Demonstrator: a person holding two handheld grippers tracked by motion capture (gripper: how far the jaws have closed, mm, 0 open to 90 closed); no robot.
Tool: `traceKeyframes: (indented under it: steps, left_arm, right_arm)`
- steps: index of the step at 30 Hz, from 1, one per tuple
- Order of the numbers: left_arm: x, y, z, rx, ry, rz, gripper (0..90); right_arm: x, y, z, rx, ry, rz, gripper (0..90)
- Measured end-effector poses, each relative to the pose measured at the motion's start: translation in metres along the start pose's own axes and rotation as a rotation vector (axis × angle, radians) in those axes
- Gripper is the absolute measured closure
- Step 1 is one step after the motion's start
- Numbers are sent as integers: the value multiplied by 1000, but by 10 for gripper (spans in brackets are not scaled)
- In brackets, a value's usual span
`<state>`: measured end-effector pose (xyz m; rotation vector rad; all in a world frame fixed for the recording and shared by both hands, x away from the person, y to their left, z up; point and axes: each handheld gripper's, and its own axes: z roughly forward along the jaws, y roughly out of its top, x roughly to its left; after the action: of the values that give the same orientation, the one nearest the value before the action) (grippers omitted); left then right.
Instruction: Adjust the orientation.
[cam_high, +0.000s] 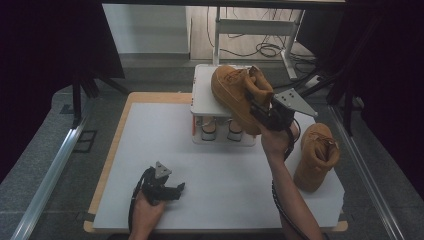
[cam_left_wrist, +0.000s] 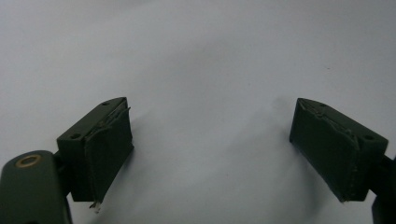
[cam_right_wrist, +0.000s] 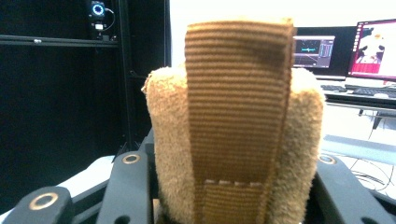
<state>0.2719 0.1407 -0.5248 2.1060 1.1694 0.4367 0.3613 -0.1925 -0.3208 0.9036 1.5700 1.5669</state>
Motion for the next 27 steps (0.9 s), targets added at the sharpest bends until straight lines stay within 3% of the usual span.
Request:
traceKeyframes:
  steps: [27]
  left_arm:
    - [0, 0, 0, 6, 1, 7, 131]
  right_arm:
    - [8, -9, 63, -22, 8, 7, 537]
